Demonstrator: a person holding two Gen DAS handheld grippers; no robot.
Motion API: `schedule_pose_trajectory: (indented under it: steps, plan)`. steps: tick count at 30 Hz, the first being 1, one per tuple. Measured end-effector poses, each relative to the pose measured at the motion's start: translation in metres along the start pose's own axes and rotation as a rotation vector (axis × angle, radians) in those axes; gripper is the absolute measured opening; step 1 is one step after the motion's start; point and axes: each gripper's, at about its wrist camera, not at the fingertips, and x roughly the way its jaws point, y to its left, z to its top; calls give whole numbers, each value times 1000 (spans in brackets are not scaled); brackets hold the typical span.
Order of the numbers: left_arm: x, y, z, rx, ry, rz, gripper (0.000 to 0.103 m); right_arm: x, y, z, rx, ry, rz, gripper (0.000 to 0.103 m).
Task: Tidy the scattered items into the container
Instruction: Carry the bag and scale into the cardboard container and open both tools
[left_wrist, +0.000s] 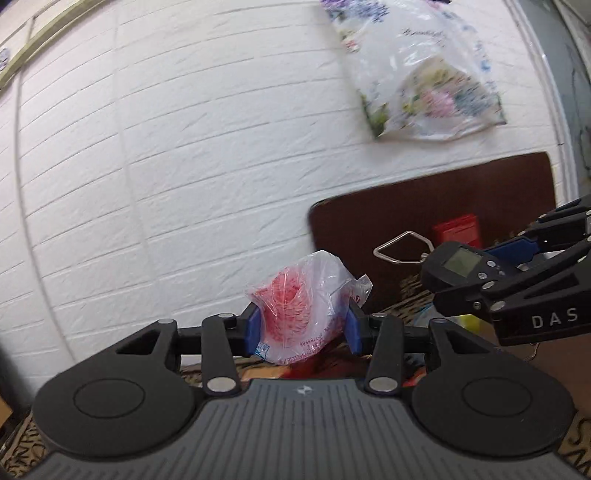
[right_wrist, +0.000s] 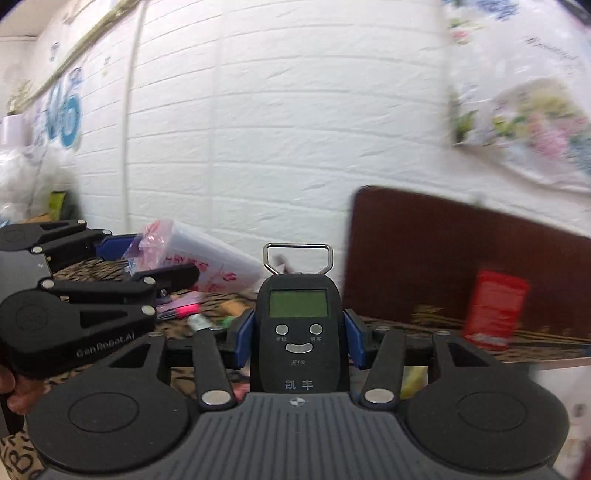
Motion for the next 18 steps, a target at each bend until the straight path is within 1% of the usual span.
schedule_pose_trajectory:
  steps: [2,5,9,12,15,18]
  plan:
    - [8,-25,15,1,-25,-74,44,-17,-26,2,11,-14,-62,49]
    - [19,-61,31,4,-46,-173,44,-40,-67,-3,45,-12,-155,49]
    - [33,-103,37,17,-43,-276,44,-66,-114,-23,108,3,-261,49]
    - [44,-130,35,49,-23,-319,44,-74,-139,-43,153,38,-322,49]
    - [58,-149,27,67,24,-346,44,-73,-160,-66,202,80,-365,49]
    - [68,-160,20,99,54,-339,44,-65,-171,-85,240,135,-385,49]
